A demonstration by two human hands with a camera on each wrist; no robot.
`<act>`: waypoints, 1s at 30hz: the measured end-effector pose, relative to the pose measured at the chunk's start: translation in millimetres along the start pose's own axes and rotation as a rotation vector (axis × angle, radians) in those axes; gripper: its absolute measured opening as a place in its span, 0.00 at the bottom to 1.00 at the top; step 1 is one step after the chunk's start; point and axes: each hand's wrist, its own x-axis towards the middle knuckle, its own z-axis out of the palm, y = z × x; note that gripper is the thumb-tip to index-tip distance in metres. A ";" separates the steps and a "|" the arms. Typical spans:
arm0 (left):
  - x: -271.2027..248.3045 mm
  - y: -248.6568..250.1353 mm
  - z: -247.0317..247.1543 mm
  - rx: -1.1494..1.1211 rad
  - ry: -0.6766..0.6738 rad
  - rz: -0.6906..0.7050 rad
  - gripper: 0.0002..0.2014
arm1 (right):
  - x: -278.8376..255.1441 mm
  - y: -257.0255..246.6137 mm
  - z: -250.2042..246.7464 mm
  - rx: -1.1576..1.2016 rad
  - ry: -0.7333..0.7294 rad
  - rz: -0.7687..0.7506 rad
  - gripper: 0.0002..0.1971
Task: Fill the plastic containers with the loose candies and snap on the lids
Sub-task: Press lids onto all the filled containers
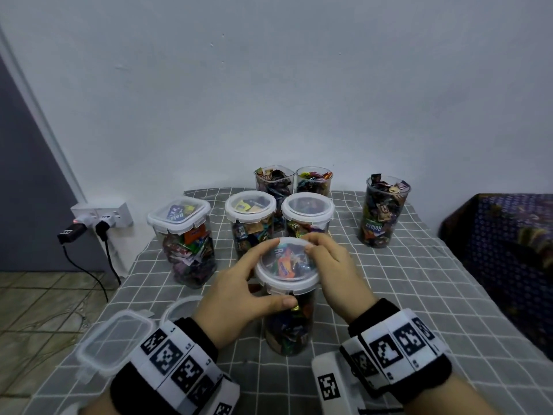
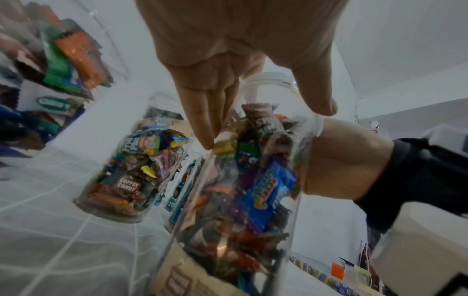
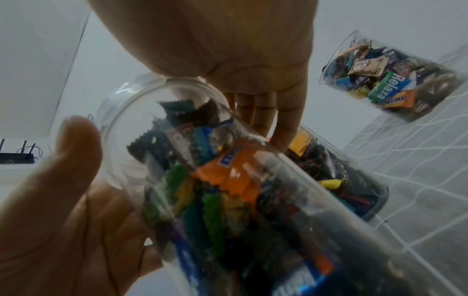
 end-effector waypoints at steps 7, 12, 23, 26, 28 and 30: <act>0.4 -6.8 -17.1 0.026 0.048 0.012 0.40 | 9.8 -3.0 11.2 -0.054 -0.095 -0.026 0.14; 0.1 -5.0 -44.2 0.216 0.009 -0.048 0.42 | 23.8 -29.5 -3.2 -0.126 0.043 -0.167 0.14; 96.2 83.1 -101.0 0.677 0.118 -0.019 0.42 | 140.1 -35.4 -83.7 -0.666 0.160 -0.076 0.27; 159.1 90.4 -98.2 0.803 0.008 -0.141 0.44 | 169.7 -21.3 -85.7 -0.782 0.039 -0.022 0.37; 199.4 87.1 -91.6 0.950 -0.075 -0.225 0.43 | 186.0 -13.7 -84.4 -0.808 -0.019 0.006 0.41; 233.7 77.9 -83.2 1.081 -0.139 -0.285 0.44 | 199.4 -8.2 -81.0 -0.819 -0.062 0.015 0.43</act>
